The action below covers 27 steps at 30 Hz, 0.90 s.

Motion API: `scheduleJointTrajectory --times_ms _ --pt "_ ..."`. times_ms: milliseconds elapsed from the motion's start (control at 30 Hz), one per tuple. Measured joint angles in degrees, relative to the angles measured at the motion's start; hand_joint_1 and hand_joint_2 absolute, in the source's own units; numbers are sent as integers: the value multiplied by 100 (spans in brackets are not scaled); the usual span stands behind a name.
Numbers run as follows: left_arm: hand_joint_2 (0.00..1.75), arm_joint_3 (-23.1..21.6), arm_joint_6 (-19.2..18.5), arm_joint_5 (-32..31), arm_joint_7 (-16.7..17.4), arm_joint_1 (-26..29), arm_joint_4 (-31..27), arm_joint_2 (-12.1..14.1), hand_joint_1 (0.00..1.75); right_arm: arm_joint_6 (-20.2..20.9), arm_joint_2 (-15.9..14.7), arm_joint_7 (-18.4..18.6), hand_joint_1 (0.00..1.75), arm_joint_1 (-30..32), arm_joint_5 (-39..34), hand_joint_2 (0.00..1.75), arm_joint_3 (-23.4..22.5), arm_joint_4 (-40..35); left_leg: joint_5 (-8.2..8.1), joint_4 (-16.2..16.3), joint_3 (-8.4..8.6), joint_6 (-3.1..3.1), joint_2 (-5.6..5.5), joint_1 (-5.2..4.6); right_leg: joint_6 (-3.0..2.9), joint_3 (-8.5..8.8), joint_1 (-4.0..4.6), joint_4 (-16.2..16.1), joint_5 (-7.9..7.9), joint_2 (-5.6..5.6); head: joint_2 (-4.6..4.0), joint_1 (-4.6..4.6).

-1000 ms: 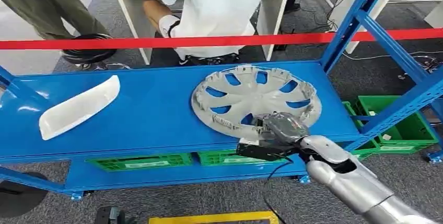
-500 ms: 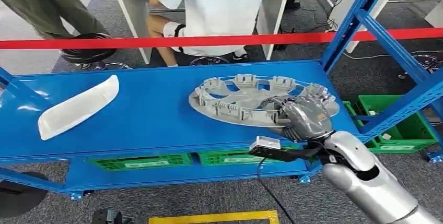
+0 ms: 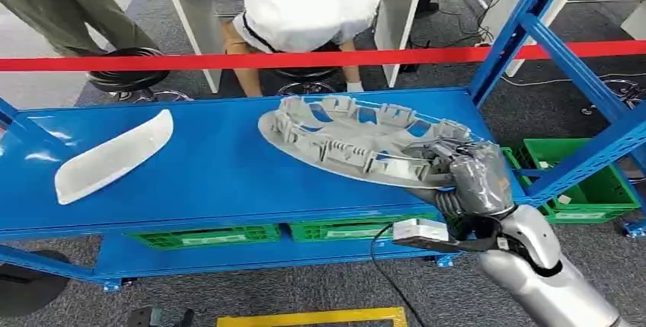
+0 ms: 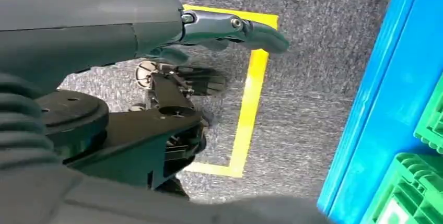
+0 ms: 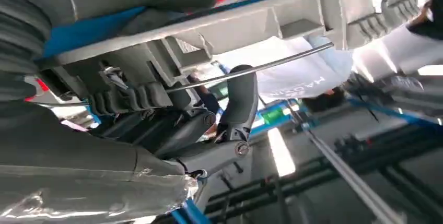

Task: Take the parts from the cabinet and place them on the table.

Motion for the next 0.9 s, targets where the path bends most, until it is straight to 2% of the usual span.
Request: scheduleJointTrajectory --times_ms 167,600,900 --pt "175 4 39 37 -85 23 2 24 0 -194 87 -131 175 100 -111 175 -55 -83 -2 0 0 0 0 0 0 0 0 0 -2 0 0 0" --pt "175 0 140 42 -166 33 2 46 0 -199 159 -157 175 177 -184 175 -100 -105 -3 0 0 1 -1 0 0 0 0 0 -3 -2 0 0" --pt "175 7 177 103 -144 32 2 48 0 247 236 -135 175 188 -774 175 -100 -103 -20 1 -1 12 -3 -13 14 3 -15 -1 -9 -3 0 0"
